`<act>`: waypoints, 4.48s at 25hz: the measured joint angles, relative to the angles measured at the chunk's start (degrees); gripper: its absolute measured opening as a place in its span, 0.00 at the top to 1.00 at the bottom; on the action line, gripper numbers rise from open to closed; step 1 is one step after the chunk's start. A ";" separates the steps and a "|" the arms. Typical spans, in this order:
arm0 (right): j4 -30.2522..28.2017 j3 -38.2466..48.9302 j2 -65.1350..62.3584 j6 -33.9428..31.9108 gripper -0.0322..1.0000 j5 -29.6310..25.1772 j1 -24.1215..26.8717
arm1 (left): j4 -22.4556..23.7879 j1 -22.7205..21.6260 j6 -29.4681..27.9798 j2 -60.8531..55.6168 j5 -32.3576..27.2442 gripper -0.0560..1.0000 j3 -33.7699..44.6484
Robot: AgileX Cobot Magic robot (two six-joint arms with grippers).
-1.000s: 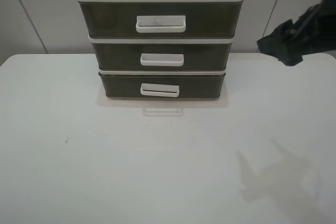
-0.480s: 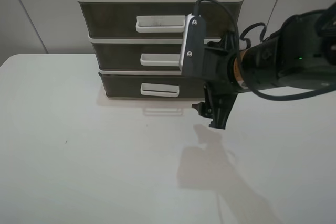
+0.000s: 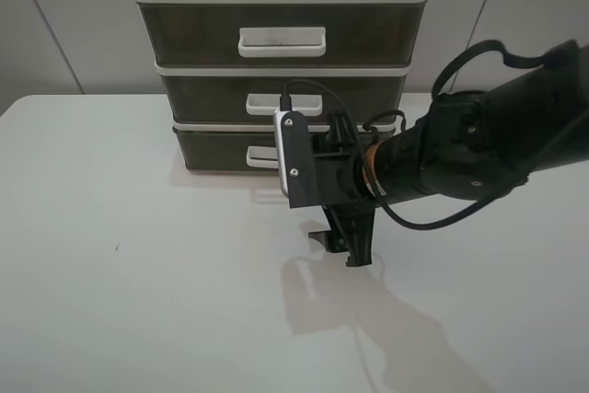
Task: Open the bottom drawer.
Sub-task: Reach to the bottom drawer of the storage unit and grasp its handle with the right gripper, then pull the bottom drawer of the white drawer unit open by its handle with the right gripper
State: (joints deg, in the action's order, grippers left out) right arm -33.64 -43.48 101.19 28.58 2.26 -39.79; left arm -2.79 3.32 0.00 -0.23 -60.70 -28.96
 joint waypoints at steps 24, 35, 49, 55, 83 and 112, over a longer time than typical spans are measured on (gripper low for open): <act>44.28 -0.12 14.97 42.86 0.20 28.09 0.00 | 0.00 0.00 0.00 0.00 0.00 0.24 0.00; 44.93 -1.80 18.34 43.00 0.20 31.44 0.00 | 0.00 0.00 0.00 0.00 0.00 0.24 0.00; 44.74 -3.24 18.44 43.00 0.20 28.34 0.00 | 0.00 0.00 0.00 0.00 0.00 0.24 0.00; 44.30 -3.30 18.44 43.00 0.20 28.16 -0.27 | 0.00 0.00 0.00 0.00 0.00 0.24 0.00; 45.29 -3.59 18.16 42.85 0.86 31.01 -0.61 | 0.00 0.00 0.00 0.00 0.00 0.24 0.00; 56.78 3.76 9.46 43.44 0.87 22.68 -9.79 | 0.00 0.00 0.00 0.00 0.00 0.24 0.00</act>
State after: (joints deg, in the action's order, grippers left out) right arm 23.14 -39.72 110.65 72.02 24.95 -49.58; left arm -2.79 3.32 0.00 -0.23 -60.70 -28.96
